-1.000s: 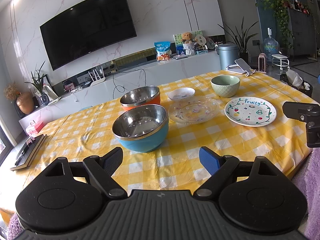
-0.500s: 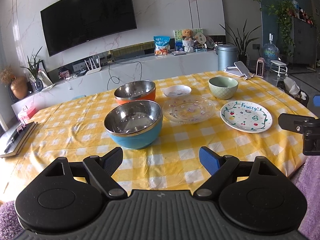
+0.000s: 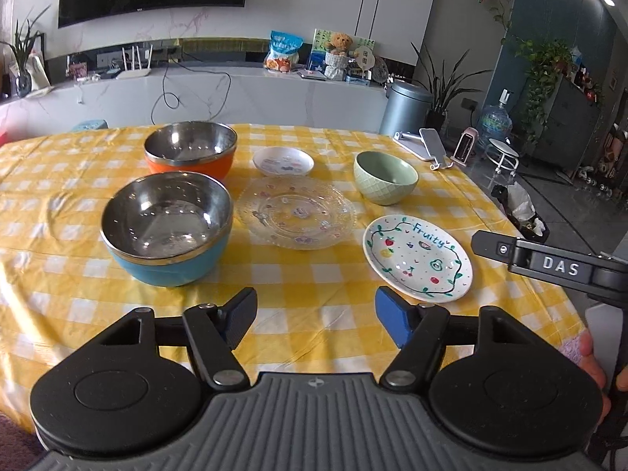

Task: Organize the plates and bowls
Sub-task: 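Close both grippers on the rim of the white 'Fruity' plate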

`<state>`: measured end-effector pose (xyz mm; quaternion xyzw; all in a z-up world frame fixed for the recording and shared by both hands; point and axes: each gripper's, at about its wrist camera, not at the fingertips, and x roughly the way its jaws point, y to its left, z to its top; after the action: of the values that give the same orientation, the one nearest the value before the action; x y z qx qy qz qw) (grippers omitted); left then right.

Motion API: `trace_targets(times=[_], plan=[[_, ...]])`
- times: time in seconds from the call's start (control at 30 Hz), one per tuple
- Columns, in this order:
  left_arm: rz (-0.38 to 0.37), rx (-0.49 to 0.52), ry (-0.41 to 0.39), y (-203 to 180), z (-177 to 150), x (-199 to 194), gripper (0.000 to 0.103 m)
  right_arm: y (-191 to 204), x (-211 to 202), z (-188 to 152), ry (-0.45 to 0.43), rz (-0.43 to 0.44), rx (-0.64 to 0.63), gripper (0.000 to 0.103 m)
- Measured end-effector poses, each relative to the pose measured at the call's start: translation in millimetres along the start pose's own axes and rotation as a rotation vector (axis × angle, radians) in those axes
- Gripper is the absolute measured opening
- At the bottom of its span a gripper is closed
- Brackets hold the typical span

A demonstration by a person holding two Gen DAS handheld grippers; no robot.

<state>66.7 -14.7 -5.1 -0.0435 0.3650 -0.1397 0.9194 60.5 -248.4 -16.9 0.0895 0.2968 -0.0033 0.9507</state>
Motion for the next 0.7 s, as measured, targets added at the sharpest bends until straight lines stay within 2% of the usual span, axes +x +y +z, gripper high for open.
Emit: trace_targets(times=[0.13, 0.2, 0.3, 0.37, 0.4, 0.47, 0.5, 0.7], plan=[[-0.080, -0.075, 0.059, -6, 13, 23, 0.066, -17, 25, 13, 0.041, -0.018, 0.035, 0.070], [-0.107, -0.103, 0.075, -9, 19, 38, 0.055, -26, 37, 20, 0.064, -0.028, 0.041, 0.061], [-0.144, -0.178, 0.112, -9, 25, 63, 0.044, -40, 58, 29, 0.106, -0.040, 0.052, 0.052], [-0.168, -0.229, 0.128, -7, 28, 79, 0.041, -50, 72, 32, 0.132, -0.035, 0.056, 0.043], [-0.176, -0.247, 0.140, -8, 28, 87, 0.039, -56, 78, 32, 0.142, -0.022, 0.076, 0.041], [-0.182, -0.268, 0.160, -7, 29, 102, 0.033, -71, 90, 31, 0.173, 0.012, 0.164, 0.027], [-0.181, -0.278, 0.166, -7, 28, 111, 0.032, -79, 95, 29, 0.192, 0.026, 0.213, 0.024], [-0.176, -0.343, 0.179, -1, 27, 131, 0.031, -103, 112, 21, 0.245, 0.049, 0.353, 0.022]])
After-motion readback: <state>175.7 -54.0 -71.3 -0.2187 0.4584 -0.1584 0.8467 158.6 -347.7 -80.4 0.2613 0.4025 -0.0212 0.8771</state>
